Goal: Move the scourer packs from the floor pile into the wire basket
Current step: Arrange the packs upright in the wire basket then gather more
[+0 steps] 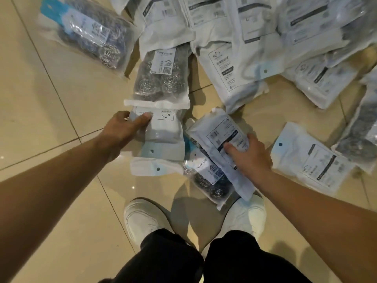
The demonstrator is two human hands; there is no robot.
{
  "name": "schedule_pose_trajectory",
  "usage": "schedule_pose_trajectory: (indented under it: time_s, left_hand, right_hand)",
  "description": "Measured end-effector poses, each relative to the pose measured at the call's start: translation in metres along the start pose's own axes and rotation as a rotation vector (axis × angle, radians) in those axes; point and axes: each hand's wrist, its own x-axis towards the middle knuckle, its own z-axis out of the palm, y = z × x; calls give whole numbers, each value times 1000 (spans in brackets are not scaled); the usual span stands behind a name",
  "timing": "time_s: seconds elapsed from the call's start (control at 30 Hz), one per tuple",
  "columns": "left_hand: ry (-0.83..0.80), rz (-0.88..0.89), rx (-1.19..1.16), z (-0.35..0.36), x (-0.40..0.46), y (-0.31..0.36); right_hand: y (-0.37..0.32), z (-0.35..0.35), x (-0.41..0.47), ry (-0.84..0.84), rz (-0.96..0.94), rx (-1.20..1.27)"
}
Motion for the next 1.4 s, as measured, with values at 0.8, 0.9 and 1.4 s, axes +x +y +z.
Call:
schedule_pose_trajectory:
  time_s: [0.8, 0.9, 1.4]
  left_hand:
    - [-393, 10, -126, -89, -429, 140]
    - [-442, 189, -150, -136, -517, 216]
    - [-617, 589, -165, -188, -729, 372]
  right_hand:
    - [-12, -286, -342, -217, -55, 716]
    - [-42, -380, -426, -187, -165, 802]
    - [-49, -550, -669, 98, -361, 1225]
